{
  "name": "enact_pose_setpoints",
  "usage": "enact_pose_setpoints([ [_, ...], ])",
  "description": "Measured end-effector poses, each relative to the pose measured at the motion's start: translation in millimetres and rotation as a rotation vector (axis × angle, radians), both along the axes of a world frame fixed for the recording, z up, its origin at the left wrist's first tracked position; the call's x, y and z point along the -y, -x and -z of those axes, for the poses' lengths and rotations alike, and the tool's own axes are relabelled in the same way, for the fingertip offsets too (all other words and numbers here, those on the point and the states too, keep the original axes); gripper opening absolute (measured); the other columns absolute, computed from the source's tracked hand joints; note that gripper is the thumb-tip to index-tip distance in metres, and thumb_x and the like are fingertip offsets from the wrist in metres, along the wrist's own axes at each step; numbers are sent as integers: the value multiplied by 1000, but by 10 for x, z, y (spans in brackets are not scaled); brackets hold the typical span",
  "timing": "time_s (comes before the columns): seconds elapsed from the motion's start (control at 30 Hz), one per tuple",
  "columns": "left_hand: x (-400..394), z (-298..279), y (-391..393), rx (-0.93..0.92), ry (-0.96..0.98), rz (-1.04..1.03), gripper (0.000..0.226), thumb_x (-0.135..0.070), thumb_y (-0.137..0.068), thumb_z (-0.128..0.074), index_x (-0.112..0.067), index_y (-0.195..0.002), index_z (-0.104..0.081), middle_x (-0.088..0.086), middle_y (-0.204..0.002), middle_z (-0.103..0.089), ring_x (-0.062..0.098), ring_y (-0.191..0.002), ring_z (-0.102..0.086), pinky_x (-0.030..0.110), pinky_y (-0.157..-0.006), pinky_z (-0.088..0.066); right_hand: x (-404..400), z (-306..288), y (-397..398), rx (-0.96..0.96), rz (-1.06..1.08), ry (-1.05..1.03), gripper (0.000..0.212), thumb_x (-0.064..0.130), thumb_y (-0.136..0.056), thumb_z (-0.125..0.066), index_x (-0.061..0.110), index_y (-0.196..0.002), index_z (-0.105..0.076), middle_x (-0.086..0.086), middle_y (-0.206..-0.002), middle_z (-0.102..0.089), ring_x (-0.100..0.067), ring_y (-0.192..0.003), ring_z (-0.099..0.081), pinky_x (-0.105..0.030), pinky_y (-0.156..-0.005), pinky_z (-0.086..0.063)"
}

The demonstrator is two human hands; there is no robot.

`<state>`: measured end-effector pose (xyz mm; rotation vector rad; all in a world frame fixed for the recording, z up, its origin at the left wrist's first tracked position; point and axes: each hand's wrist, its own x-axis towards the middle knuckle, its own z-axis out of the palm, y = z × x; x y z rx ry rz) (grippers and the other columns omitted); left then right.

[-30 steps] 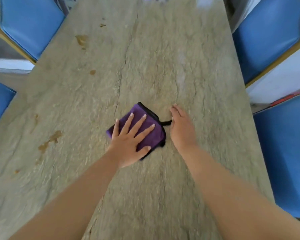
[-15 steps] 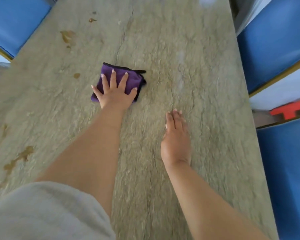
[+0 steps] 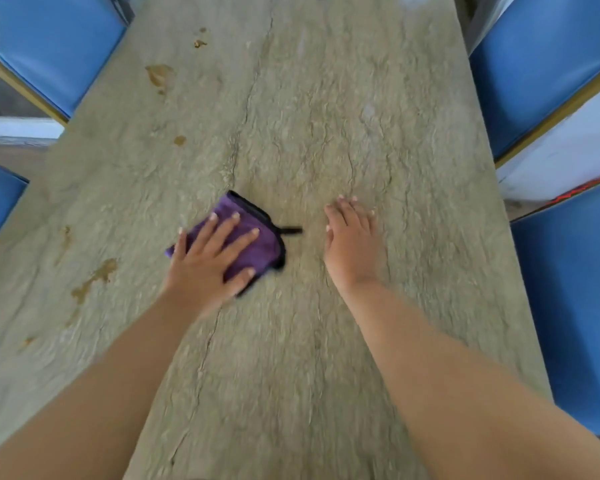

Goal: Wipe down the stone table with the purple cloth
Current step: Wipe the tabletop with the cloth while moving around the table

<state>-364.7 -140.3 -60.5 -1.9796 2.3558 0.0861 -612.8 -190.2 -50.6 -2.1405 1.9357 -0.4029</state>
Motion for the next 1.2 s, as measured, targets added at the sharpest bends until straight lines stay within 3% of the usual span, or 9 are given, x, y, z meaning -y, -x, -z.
enact_pose_setpoints([
  [0.17,199,-64,256,-84,-96,-489,66,-70,-89,-18,-51,-148,5,-9,-162,13,24,-149,14,64,-114,5,-572,27,-301,-8,-62,-40,50,22,-101,-28,21,-151,-22,-5,-161,-10,-21,-149,-1,-45,-120,-1],
  [0.27,-238,-37,459,-60,-71,-328,68,-71,-87,-17,-50,-148,5,-8,-162,12,26,-149,11,63,-114,4,-744,66,-320,86,-26,-13,50,16,-99,-32,18,-149,-28,-6,-160,-14,-20,-149,-4,-40,-121,2],
  [0.4,-945,-20,221,-41,-22,116,68,-71,-87,-24,-49,-150,-11,-8,-163,-2,25,-150,-1,64,-114,-9,-834,74,-326,297,27,29,53,-6,-89,-42,10,-139,-45,-8,-154,-32,-21,-147,-17,-35,-121,-1],
  [0.5,-1041,-57,-135,-22,-58,353,67,-71,-88,-29,-51,-149,-11,-13,-162,2,17,-150,6,55,-118,1,-864,24,-452,397,163,31,50,-7,-85,-39,8,-129,-55,-12,-144,-46,-23,-141,-31,-41,-120,-11],
  [0.67,-973,-139,-572,-285,40,72,57,-52,-94,-34,-36,-148,-31,-4,-159,-22,17,-147,-19,46,-121,-8,-1206,-67,-1075,263,43,80,50,14,-77,-41,9,-123,-60,-14,-128,-55,-35,-126,-47,-52,-116,-21],
  [0.73,-1067,-94,-936,-315,56,-26,56,-48,-95,-35,-25,-146,-36,4,-154,-31,25,-142,-30,46,-119,-19,-1406,-4,-1338,80,-102,38,58,35,-87,-40,8,-137,-48,-19,-144,-42,-38,-136,-36,-51,-118,-17],
  [0.83,-1247,-52,-1395,-279,-47,73,60,-52,-98,-27,-21,-149,-32,-1,-155,-29,21,-144,-29,48,-114,-30,-1387,132,-1434,-164,-149,-41,80,65,-89,-24,16,-152,-21,-15,-160,-8,-33,-147,-6,-54,-118,-5],
  [1.07,-1290,-56,-1524,-386,-142,104,65,-55,-95,-28,-35,-154,-9,-20,-160,-1,10,-149,-4,36,-122,-14,-436,59,-1676,-263,296,-176,75,67,-91,-11,27,-153,-2,-8,-161,9,-32,-147,10,-63,-113,3],
  [1.2,-1324,-60,-1616,-519,-101,84,64,-44,-92,-27,-31,-153,-10,-16,-159,-6,12,-147,-15,31,-118,-21,-358,70,-2316,-254,188,-184,67,64,-93,-10,33,-152,2,-6,-161,13,-34,-146,14,-63,-113,5],
])
